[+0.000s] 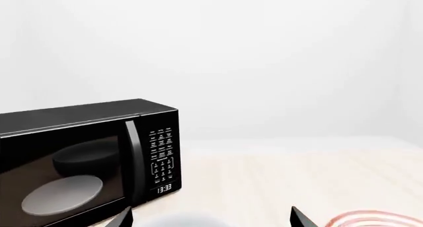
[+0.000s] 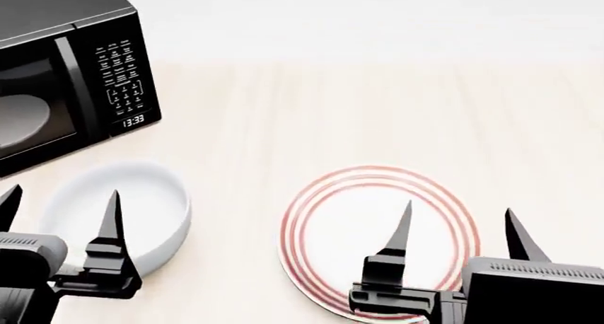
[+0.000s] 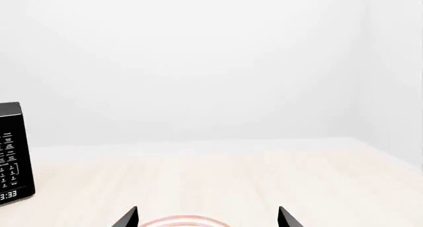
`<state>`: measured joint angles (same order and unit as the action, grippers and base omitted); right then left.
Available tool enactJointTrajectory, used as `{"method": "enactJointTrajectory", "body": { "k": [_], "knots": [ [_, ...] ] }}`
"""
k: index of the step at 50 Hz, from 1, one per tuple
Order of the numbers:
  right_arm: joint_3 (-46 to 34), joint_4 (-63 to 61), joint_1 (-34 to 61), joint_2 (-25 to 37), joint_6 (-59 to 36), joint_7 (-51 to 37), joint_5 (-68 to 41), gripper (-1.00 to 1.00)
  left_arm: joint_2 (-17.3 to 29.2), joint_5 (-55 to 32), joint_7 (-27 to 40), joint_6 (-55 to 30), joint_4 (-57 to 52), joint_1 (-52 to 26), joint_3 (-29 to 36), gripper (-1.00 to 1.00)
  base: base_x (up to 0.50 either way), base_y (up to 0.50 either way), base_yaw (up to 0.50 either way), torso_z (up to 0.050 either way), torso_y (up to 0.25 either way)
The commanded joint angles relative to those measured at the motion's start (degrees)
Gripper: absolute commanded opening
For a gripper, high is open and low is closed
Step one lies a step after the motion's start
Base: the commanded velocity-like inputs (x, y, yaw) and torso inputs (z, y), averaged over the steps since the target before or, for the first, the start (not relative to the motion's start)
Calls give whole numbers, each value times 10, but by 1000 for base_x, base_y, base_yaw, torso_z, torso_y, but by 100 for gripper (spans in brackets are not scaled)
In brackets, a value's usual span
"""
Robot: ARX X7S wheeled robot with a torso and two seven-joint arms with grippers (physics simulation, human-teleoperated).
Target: Put the white bowl to the right of the plate.
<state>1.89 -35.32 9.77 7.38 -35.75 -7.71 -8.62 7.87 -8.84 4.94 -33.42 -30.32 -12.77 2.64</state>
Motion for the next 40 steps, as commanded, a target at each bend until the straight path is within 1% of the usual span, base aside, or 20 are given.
{"method": "enactJointTrajectory", "body": {
  "k": [1, 12, 15, 17, 25, 27, 28, 29, 31, 33, 36, 39, 40],
  "knots": [
    [-8, -5, 3, 10, 5, -13, 8, 100, 5, -7, 5, 0, -3, -2, 2, 100, 500, 168, 0, 0, 0],
    [-11, -14, 3, 13, 1, -23, 6, 100, 8, -12, 11, 3, -7, 1, 4, 100, 500, 299, 0, 0, 1],
    [-2, -16, 3, 11, 0, -16, -12, 100, 9, -13, 12, 3, -7, 0, 6, 100, 500, 292, 0, 0, 0],
    [5, -16, 6, 10, -16, -10, -29, 100, 10, -13, 14, 4, -7, 0, 7, 100, 500, 10, 0, 0, 0],
    [-8, 2, 12, 17, -17, -17, -19, 100, 12, -16, 17, 9, 0, 0, 8, 100, 500, -177, 0, 0, 0],
    [-18, 11, 27, 17, -45, -32, -7, 100, 13, -18, 18, 10, 3, 0, 5, 100, 215, -94, 0, 0, 0],
    [-17, 11, 27, 16, -41, -30, -10, 100, 14, -19, 18, 10, 3, 0, 4, 100, 0, 0, 0, 0, 0],
    [-4, 9, 40, 3, -86, -48, -17, 100, 14, -20, 20, 8, 3, 0, 1, 100, 0, 0, 0, 0, 0],
    [-14, 11, 59, 2, -144, -74, -3, 100, 16, -20, 22, 6, 1, 0, -1, 100, 0, 0, 0, 0, 0],
    [-22, 10, 69, 1, -167, -96, 13, 100, 18, -18, 28, 1, -2, 0, -4, 100, 0, 0, 0, 0, 0],
    [-34, -21, 69, 12, -170, -83, 5, 100, 19, -13, 47, -20, -15, 2, -14, 100, 0, 0, 0, 0, 0],
    [-23, -48, 89, 9, -225, -61, -30, 100, 22, -20, 56, -47, -38, 2, -29, 100, 0, 0, 0, 0, 0],
    [-29, -54, 101, 16, -256, -44, -47, 100, 30, -21, 51, -51, -55, 9, -26, 100, 0, 0, 0, 0, 0]
  ]
}}
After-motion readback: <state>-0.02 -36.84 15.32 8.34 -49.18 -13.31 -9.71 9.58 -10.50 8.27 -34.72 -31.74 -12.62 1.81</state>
